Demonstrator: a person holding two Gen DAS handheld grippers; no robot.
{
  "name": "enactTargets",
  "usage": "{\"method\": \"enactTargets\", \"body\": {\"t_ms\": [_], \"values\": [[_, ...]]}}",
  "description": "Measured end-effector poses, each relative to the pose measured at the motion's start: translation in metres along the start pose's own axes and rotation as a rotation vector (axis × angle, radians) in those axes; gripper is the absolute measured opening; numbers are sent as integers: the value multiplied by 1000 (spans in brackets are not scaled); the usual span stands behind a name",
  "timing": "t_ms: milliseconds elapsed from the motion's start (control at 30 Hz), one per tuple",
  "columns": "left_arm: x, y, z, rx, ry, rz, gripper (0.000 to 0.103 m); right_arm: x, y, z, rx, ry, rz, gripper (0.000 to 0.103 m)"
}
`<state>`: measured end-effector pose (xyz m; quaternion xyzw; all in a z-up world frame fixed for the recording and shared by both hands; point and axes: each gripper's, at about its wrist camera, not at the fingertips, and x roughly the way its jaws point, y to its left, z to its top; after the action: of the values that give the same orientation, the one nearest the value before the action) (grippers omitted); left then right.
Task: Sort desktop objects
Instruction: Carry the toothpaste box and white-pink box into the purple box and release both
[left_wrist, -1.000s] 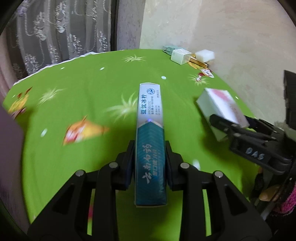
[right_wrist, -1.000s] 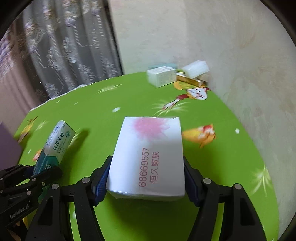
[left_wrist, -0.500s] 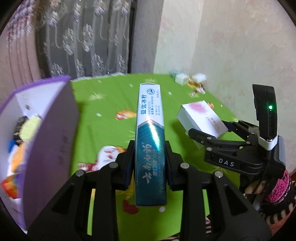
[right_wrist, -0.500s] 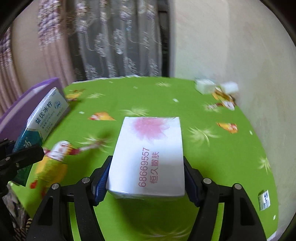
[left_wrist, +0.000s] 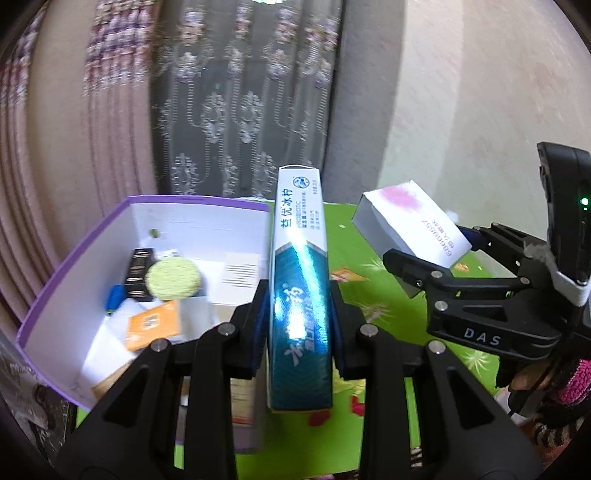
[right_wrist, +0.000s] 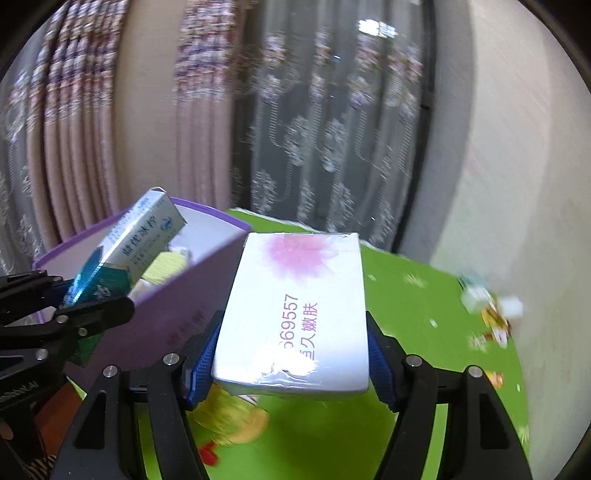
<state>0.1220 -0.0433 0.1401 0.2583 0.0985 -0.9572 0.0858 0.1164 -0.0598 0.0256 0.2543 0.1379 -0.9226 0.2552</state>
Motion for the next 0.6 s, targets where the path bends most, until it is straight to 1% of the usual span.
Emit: {"method": "enactTargets", "body": {"t_ms": [100, 300, 467, 600], "values": [[-9, 18, -1, -30, -20, 25, 32, 4, 24, 15, -46, -17, 15, 69], [-11, 54, -9, -98, -38, 70, 32, 19, 68, 43, -119, -41, 46, 69], [-3, 89, -15, -158, -31, 102, 32, 39, 116, 62, -182, -65, 72, 69], [2, 105, -18, -191, -16, 122, 32, 56, 147, 72, -218, -74, 92, 69]]}}
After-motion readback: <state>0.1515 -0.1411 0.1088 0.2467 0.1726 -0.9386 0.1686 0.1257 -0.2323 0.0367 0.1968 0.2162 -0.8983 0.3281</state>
